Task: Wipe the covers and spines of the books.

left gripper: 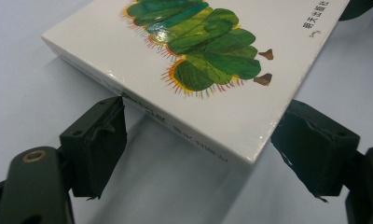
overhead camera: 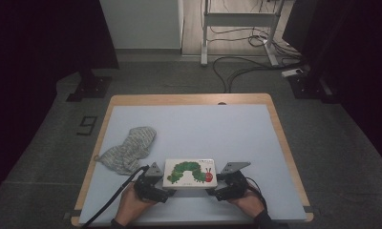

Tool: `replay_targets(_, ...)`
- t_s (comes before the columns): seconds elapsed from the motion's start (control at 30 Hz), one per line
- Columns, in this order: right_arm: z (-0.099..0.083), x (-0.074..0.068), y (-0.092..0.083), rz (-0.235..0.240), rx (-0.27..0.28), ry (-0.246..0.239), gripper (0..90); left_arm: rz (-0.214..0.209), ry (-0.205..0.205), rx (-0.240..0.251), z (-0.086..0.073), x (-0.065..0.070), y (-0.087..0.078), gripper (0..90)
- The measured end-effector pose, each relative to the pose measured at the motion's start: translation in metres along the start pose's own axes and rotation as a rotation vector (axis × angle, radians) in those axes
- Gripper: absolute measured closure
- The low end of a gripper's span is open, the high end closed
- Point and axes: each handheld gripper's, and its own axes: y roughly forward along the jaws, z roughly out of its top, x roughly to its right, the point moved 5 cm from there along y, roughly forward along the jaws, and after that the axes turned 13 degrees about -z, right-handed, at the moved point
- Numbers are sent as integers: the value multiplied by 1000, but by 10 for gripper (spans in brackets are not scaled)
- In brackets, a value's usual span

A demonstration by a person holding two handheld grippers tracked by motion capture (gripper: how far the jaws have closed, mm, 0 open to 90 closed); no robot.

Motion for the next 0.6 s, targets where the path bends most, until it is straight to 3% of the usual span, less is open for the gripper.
replay_targets(0.4,-4,0,-1,-39,7,-30,332,12,26,-5,-5,1,2,265)
replay_targets(0.6,-3,2,1,-55,9,-38,362,20,13,-10,-4,-6,3,313)
